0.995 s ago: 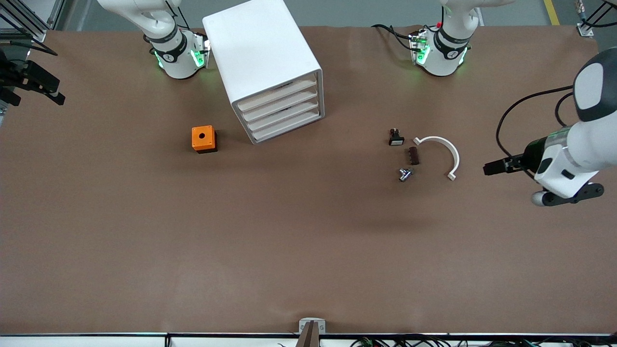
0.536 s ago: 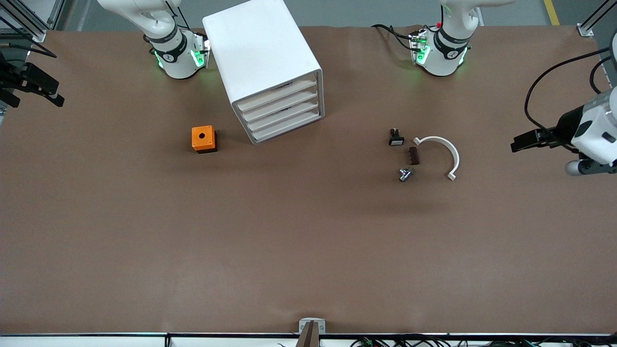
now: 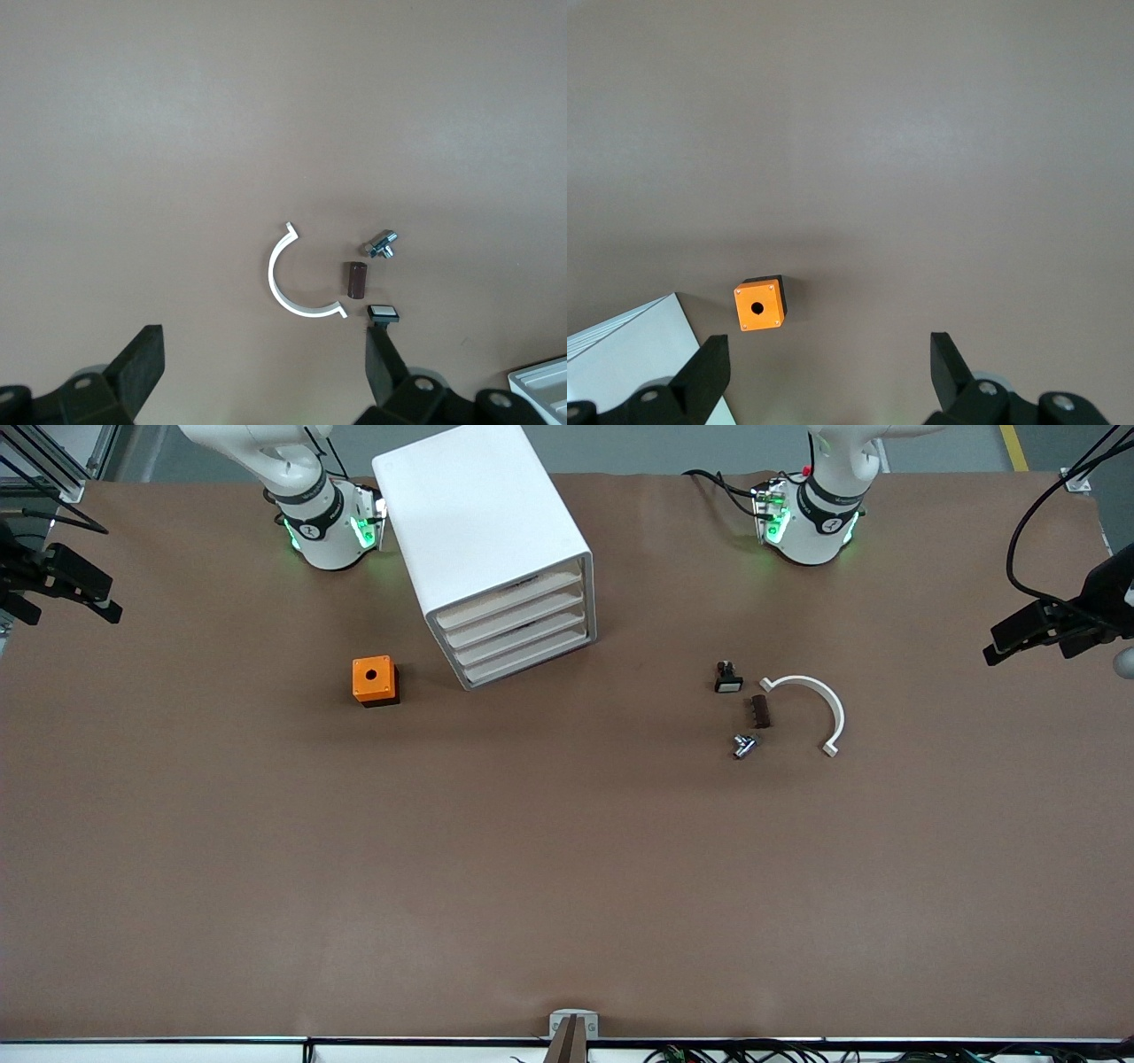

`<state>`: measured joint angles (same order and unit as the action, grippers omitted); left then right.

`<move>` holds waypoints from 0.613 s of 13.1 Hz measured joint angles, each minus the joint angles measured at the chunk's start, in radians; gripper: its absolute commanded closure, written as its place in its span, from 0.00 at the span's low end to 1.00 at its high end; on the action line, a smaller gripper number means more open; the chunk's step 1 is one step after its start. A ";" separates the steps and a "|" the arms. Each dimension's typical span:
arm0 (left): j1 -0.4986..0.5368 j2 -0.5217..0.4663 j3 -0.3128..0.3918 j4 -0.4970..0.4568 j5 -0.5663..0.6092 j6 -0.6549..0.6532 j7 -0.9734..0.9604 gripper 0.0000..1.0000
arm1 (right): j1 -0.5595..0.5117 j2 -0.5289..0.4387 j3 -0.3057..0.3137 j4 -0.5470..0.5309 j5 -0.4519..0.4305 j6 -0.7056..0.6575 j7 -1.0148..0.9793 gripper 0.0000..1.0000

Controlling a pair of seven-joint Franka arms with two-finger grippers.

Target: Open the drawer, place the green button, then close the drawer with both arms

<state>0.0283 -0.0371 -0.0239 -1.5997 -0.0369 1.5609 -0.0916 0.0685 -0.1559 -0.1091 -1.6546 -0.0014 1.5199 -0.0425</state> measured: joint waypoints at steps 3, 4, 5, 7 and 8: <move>-0.001 -0.019 -0.003 0.003 0.002 -0.001 0.000 0.00 | 0.000 0.001 0.000 0.000 0.000 -0.008 0.000 0.00; -0.001 -0.024 -0.003 0.003 0.002 -0.003 0.000 0.00 | 0.000 0.001 0.000 0.000 0.000 -0.009 0.000 0.00; -0.001 -0.026 -0.003 0.003 0.002 -0.004 0.000 0.00 | 0.000 0.001 0.000 0.000 0.000 -0.010 0.000 0.00; -0.002 -0.028 -0.004 0.004 0.002 -0.005 0.001 0.00 | 0.000 0.001 0.000 0.000 0.000 -0.010 0.000 0.00; -0.003 -0.028 -0.005 0.007 0.002 -0.005 0.007 0.00 | 0.000 0.001 0.000 0.000 0.000 -0.011 0.000 0.00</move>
<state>0.0256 -0.0648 -0.0288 -1.5929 -0.0353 1.5559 -0.0849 0.0687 -0.1549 -0.1091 -1.6546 -0.0014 1.5093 -0.0425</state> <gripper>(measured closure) 0.000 0.000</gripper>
